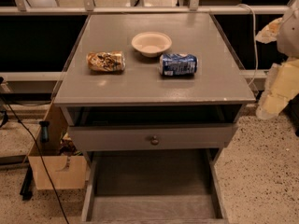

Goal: Place pepsi can into middle drawer

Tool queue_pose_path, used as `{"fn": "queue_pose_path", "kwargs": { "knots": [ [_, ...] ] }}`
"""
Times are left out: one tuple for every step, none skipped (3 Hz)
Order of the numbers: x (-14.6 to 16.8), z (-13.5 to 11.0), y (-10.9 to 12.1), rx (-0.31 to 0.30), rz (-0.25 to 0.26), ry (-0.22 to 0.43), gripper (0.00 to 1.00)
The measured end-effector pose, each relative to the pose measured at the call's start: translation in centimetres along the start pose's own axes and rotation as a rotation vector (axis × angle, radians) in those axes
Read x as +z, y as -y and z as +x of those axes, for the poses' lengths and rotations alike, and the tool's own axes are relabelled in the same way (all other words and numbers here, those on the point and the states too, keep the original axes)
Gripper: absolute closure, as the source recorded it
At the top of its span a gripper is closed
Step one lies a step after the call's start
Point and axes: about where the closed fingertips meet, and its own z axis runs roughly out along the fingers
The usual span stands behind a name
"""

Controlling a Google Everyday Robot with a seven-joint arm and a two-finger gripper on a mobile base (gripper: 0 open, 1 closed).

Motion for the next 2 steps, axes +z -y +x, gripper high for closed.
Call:
{"fn": "queue_pose_path", "kwargs": {
  "knots": [
    [0.2,-0.9,2.5,-0.013,0.02,0.082,0.0],
    [0.3,-1.9,6.1,-0.013,0.038,0.213,0.0]
  ]
}}
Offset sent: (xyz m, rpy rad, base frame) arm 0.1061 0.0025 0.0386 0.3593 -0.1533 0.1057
